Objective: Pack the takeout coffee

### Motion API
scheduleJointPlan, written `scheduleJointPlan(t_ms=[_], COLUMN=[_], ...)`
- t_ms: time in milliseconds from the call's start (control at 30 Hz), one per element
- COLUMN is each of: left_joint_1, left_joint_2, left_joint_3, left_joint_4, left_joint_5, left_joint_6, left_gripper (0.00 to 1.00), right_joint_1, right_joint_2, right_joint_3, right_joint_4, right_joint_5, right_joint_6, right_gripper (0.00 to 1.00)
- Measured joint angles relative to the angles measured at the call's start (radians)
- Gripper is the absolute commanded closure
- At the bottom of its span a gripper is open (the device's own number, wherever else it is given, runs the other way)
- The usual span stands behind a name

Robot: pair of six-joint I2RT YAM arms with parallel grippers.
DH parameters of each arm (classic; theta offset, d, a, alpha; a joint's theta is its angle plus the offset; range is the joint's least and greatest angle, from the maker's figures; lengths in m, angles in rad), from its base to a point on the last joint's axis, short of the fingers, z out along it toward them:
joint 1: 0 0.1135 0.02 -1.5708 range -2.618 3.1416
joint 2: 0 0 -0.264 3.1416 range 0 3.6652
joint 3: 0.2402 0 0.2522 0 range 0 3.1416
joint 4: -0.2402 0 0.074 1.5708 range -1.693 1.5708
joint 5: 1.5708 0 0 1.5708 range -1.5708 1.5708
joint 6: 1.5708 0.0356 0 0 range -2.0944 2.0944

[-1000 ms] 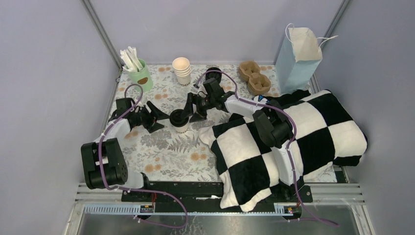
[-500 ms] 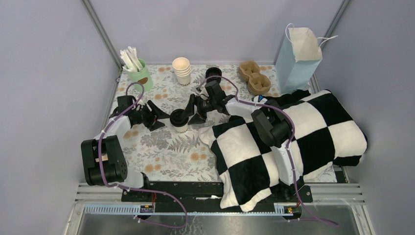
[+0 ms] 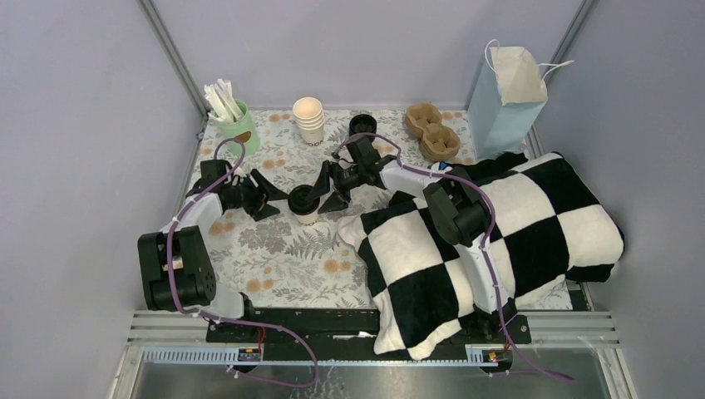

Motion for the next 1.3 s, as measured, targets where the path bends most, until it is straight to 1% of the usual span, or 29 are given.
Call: scheduleJointPlan(t_ms=[100, 267, 667, 867, 1067, 1200, 1300], left_joint_1=[-0.003, -0.007, -0.029, -0.049, -0.095, -0.127, -0.142], left_joint_2=[0.003, 0.016, 0.077, 0.095, 0.078, 0.008, -0.027], left_joint_3=[0.002, 0.004, 0.043, 0.056, 0.066, 0.051, 0.057], left_joint_4=[-0.003, -0.012, -0.015, 0.006, 0.032, 0.04, 0.006], left_joint_5=[-0.012, -0.02, -0.007, -0.014, -0.085, -0.188, -0.252], left_joint_6=[-0.001, -0.011, -0.06, -0.076, -0.082, -0.065, -0.038], left_gripper=[0.39, 0.41, 0.46, 0.47, 0.44, 0.38, 0.34], right_joint_1=[-0.001, -0.002, -0.011, -0.016, -0.017, -0.017, -0.016], right_joint_2=[0.009, 0.019, 0.017, 0.02, 0.021, 0.02, 0.02], right_joint_3=[0.025, 0.04, 0.021, 0.065, 0.1, 0.125, 0.151], right_joint_4=[-0.051, -0.08, -0.063, -0.141, -0.205, -0.234, -0.259], right_joint_5=[-0.006, -0.009, -0.016, 0.002, 0.017, 0.039, 0.062], right_joint_6=[0.0, 0.0, 0.007, -0.021, -0.085, -0.149, -0.193], right_gripper=[0.36, 0.36, 0.36, 0.36, 0.31, 0.26, 0.22])
